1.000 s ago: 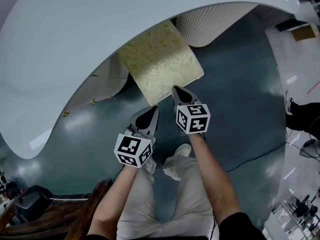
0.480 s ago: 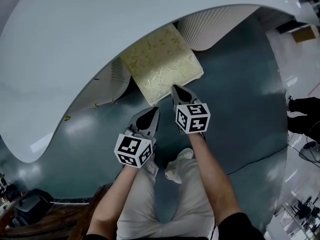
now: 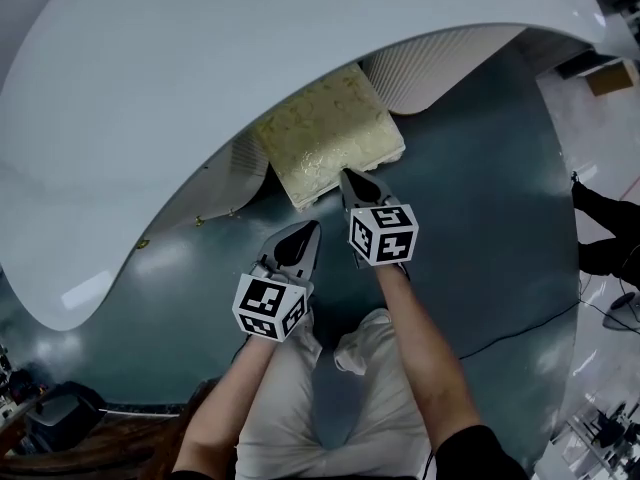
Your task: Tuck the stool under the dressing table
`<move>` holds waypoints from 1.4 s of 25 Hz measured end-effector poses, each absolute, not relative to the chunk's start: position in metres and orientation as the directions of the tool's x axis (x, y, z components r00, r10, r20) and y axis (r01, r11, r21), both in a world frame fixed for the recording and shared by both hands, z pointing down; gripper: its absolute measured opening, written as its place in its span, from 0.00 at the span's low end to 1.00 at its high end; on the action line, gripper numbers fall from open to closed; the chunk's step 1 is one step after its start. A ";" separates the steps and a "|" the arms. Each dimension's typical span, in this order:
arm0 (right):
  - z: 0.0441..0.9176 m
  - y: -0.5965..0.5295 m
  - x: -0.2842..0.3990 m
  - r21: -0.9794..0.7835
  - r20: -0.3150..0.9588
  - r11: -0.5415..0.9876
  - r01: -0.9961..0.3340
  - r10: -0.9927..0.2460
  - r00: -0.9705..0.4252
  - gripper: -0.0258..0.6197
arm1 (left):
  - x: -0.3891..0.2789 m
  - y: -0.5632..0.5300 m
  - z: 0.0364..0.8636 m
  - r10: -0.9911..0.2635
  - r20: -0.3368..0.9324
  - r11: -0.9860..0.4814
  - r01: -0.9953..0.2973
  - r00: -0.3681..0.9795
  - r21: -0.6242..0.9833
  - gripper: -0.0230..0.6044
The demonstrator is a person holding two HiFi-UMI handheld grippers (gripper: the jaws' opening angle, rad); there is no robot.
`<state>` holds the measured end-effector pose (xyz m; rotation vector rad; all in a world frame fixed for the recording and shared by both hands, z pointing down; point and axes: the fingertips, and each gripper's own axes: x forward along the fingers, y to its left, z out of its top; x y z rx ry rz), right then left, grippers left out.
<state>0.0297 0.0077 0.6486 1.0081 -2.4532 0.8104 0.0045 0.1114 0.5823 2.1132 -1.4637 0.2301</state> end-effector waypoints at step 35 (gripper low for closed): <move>0.590 0.036 0.038 -0.331 0.482 0.621 -0.710 -0.535 -0.694 0.05 | 0.007 0.153 0.539 -0.826 0.424 -0.250 -0.915 0.372 0.315 0.05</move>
